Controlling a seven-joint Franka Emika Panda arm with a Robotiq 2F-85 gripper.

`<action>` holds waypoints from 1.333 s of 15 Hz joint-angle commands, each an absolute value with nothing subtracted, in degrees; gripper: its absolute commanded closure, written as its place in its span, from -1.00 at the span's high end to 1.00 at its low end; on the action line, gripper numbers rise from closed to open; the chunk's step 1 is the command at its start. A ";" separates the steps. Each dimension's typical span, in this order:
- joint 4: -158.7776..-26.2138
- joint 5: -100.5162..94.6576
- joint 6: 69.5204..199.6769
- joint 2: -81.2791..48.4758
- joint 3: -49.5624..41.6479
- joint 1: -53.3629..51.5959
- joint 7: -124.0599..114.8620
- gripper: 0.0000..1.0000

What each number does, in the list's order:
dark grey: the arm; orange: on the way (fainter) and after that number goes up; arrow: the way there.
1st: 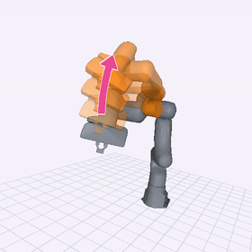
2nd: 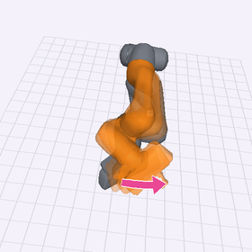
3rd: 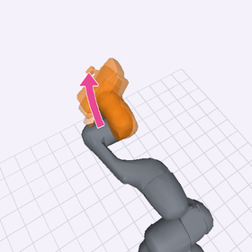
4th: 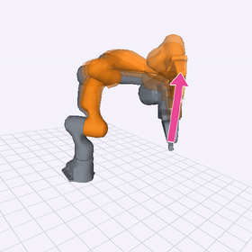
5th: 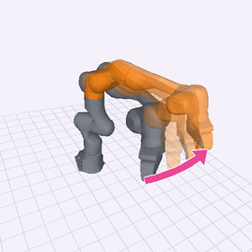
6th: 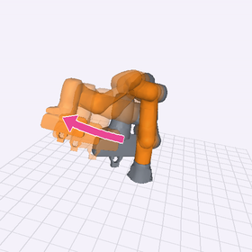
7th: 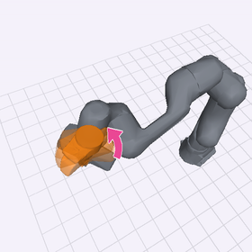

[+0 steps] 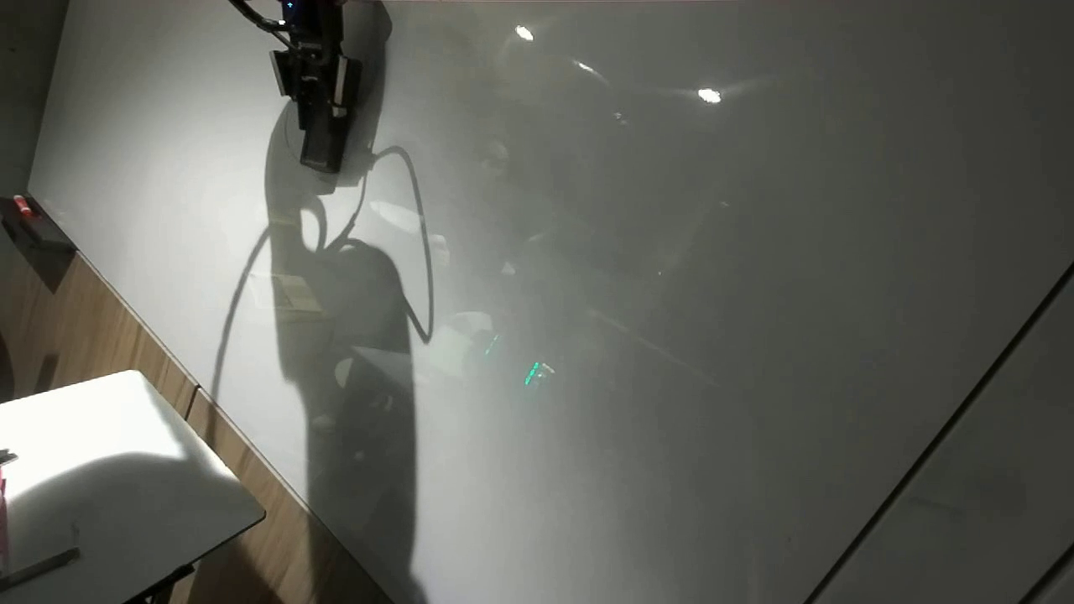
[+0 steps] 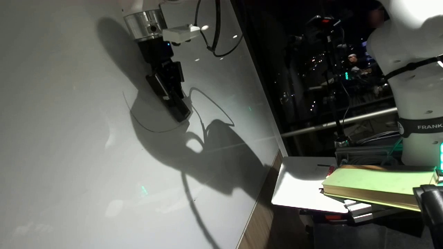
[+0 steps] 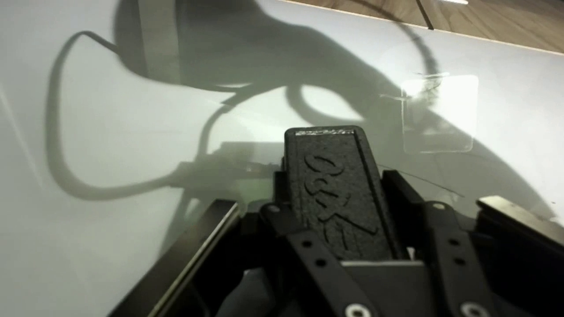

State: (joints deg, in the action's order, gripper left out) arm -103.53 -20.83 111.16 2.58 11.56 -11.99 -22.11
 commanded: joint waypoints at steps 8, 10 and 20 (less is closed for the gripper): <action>-102.95 -20.34 112.60 3.10 12.61 -10.96 -24.65 -0.42; -104.37 -20.61 113.97 3.37 13.67 -11.69 -25.85 -0.42; -114.55 -19.10 124.32 4.91 11.19 -9.11 -22.53 -0.42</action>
State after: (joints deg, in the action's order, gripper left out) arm -112.91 -19.71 120.84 4.66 11.58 -9.53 -23.69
